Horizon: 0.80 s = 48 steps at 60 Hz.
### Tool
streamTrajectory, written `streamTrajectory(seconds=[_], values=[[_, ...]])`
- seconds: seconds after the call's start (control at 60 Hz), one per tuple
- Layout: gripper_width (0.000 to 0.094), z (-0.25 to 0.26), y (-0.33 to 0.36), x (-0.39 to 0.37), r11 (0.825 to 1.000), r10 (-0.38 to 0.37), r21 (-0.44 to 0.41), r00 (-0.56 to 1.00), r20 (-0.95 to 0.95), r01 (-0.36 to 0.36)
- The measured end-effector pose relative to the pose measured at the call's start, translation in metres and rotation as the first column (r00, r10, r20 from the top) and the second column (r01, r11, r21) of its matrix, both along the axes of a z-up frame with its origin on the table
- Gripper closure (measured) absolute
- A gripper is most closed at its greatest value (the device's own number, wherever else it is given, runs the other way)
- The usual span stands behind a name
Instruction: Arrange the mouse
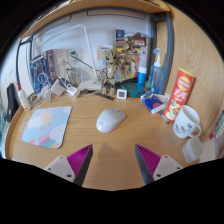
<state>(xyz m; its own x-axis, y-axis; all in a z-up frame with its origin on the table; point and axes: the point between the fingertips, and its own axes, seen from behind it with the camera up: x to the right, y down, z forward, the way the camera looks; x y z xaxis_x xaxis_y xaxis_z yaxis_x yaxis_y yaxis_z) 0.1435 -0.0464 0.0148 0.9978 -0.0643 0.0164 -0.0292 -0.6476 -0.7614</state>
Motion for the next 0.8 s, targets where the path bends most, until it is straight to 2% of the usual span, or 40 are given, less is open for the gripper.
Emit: streamTrajectory(seconds=[0.35, 0.583, 0.733, 0.767, 0.783, 0.8], values=[[0.0073, -0.023, 0.110, -0.015, 0.997, 0.056, -0.051, 0.997, -0.051, -0.058], [0.0115, -0.027, 0.150, -0.034, 0.986, 0.151, -0.067, 0.988, -0.032, -0.153], [0.0286, -0.027, 0.161, -0.046, 0.980, 0.190, -0.063, 0.982, -0.021, -0.191], [0.0350, -0.027, 0.162, -0.048, 0.979, 0.195, -0.061, 0.981, -0.022, -0.196], [0.0410, -0.027, 0.162, -0.049, 0.979, 0.196, -0.057, 0.980, -0.022, -0.197], [0.0417, -0.027, 0.163, -0.050, 0.979, 0.197, -0.053, 0.980, -0.022, -0.198]])
